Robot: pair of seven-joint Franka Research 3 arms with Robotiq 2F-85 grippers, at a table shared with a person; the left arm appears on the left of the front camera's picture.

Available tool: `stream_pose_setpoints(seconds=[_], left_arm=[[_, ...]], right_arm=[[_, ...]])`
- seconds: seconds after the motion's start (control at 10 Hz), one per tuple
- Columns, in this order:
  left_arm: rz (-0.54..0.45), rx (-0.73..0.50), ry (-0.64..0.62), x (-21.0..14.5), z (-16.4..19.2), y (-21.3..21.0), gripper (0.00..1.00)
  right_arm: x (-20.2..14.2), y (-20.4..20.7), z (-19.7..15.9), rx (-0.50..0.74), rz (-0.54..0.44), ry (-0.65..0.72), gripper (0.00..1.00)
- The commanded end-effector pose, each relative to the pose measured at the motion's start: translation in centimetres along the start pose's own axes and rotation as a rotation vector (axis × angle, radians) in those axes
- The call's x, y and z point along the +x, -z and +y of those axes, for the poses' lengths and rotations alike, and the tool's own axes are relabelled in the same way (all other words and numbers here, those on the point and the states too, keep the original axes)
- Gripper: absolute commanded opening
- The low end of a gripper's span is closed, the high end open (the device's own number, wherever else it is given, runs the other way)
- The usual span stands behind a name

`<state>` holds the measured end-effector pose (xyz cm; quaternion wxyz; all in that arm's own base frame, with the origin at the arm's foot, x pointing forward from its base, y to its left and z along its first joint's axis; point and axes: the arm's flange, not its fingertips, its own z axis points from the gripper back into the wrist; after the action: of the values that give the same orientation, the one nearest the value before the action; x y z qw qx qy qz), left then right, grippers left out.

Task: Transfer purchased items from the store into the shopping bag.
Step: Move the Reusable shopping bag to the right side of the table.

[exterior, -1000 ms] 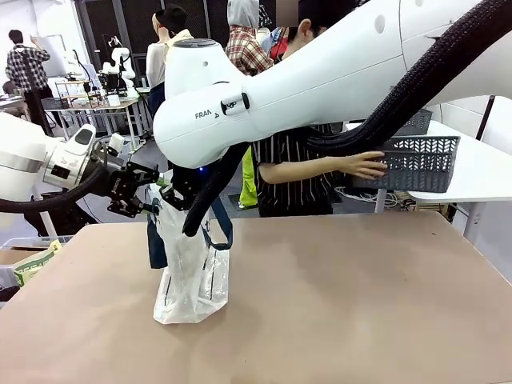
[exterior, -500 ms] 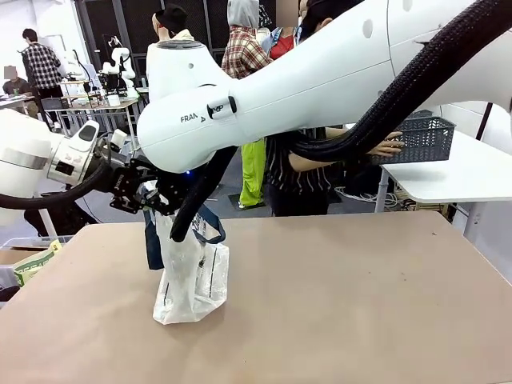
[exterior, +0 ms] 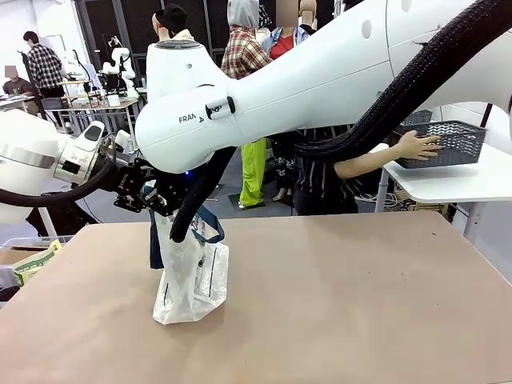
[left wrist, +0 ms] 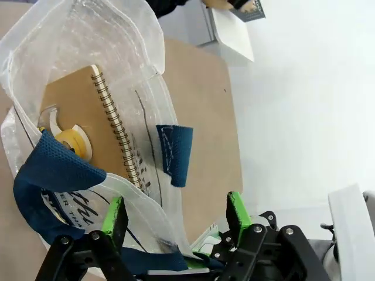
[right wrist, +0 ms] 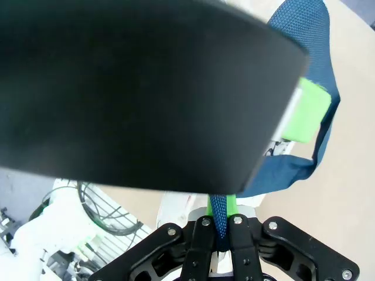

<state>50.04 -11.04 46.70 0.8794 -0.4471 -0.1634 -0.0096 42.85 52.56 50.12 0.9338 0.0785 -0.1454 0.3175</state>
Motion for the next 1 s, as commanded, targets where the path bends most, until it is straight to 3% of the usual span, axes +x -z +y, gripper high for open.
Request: stream_pose_setpoints(seconds=[0.0,0.8,0.9], left_arm=[[-0.006,-0.023,-0.006,0.6,-0.5,0.2,0.87],[0.056,0.048,-0.042,1.0,0.0,2.3,0.87],[0.06,0.058,-0.042,1.1,0.1,2.6,0.8]], right_arm=[[0.4,0.6,0.7,0.006,0.004,-0.031,0.0],[0.8,0.9,1.5,0.008,0.009,-0.041,0.0],[0.8,0.8,1.4,0.006,0.006,-0.041,0.0]])
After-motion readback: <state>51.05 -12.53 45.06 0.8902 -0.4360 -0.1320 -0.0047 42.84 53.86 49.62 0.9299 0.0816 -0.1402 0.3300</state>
